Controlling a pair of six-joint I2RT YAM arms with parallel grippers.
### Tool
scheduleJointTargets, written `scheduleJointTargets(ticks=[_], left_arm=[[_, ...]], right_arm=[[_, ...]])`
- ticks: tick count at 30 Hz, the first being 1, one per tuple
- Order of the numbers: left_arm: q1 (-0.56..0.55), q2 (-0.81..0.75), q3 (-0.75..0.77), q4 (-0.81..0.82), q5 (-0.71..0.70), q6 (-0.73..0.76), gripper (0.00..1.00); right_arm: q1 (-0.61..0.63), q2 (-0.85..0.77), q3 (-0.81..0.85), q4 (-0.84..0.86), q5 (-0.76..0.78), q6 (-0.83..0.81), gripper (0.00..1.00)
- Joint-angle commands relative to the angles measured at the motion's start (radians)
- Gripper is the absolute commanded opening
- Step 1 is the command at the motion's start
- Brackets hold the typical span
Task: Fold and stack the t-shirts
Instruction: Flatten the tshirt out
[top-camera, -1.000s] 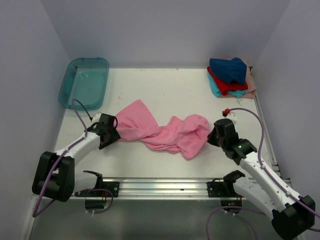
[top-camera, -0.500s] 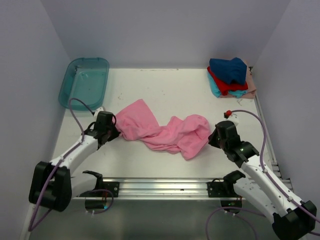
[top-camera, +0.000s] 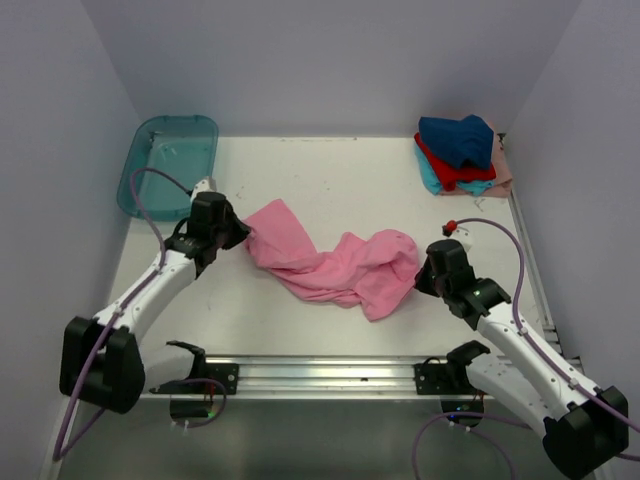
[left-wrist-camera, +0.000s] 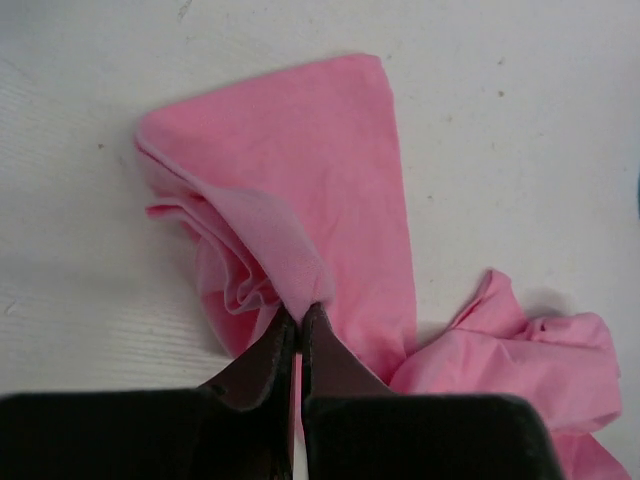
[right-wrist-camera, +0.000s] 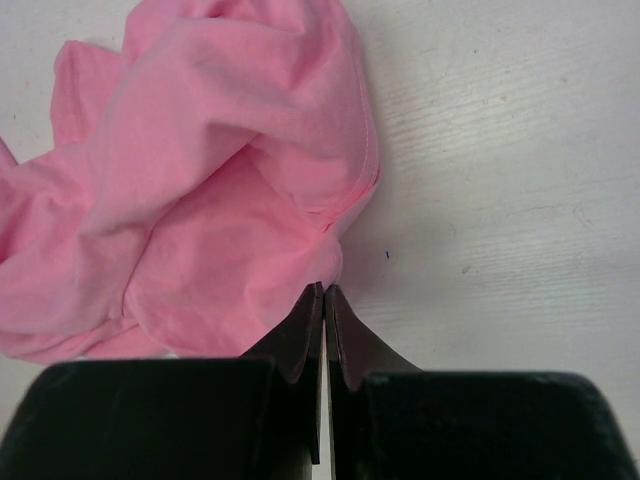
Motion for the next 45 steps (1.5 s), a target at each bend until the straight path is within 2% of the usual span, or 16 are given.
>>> scheduleJointTargets(ticks=[1,3,9,14,18,19,20,21,25,27,30,34,35,38,42,45], left_arm=[[0.002,0.165,0.057,0.161,0.014,-0.013,0.0],[0.004,0.254,0.086,0.22,0.032,-0.045,0.0],[0.004,0.386,0.149,0.43,0.068,-0.159,0.0],[0.008,0.486,0.224,0.541,0.045,-0.185,0.0],[0.019,0.647,0.311,0.583,0.066,-0.176,0.0],[0.024,0.676,0.353,0.58,0.074,-0.173,0.02],[0.03,0.705,0.37,0.58,0.077,-0.173,0.14],[0.036,0.759,0.385,0.592,0.078,-0.174,0.18],[0.057,0.86,0.449,0.65,0.13,-0.182,0.2],[0.067,0.891,0.459,0.719,0.143,-0.162,0.28],[0.07,0.888,0.473,0.794,0.176,-0.125,0.37],[0.068,0.79,0.361,0.9,0.167,-0.082,0.56],[0.068,0.769,0.355,0.888,0.16,-0.065,0.62],[0.068,0.712,0.373,0.764,0.086,0.021,0.67],[0.07,0.714,0.455,0.501,0.016,0.099,0.66],[0.07,0.754,0.497,0.381,0.006,0.128,0.64]], right_arm=[[0.0,-0.002,0.006,0.03,0.0,-0.02,0.0],[-0.002,-0.005,0.001,0.02,0.004,-0.018,0.0],[0.001,-0.028,-0.017,0.003,0.012,-0.017,0.0],[0.0,-0.027,-0.023,0.007,0.014,-0.018,0.0],[0.0,-0.016,-0.02,0.005,-0.003,-0.023,0.0],[0.0,-0.016,-0.019,0.007,-0.006,-0.023,0.0],[0.0,-0.014,-0.019,0.007,-0.008,-0.026,0.0],[0.001,-0.014,-0.02,0.007,-0.017,-0.026,0.0],[0.001,-0.019,-0.019,-0.004,-0.023,-0.024,0.0],[0.001,-0.028,-0.022,-0.01,-0.023,-0.023,0.0],[0.001,-0.036,-0.029,-0.013,-0.023,-0.024,0.0],[0.0,-0.033,-0.042,-0.004,-0.023,-0.017,0.0],[0.0,-0.028,-0.046,-0.001,-0.026,-0.017,0.0],[0.001,-0.005,-0.051,0.014,-0.031,-0.015,0.0],[0.0,0.021,-0.051,0.04,-0.042,-0.015,0.0],[0.0,0.036,-0.051,0.052,-0.043,-0.016,0.0]])
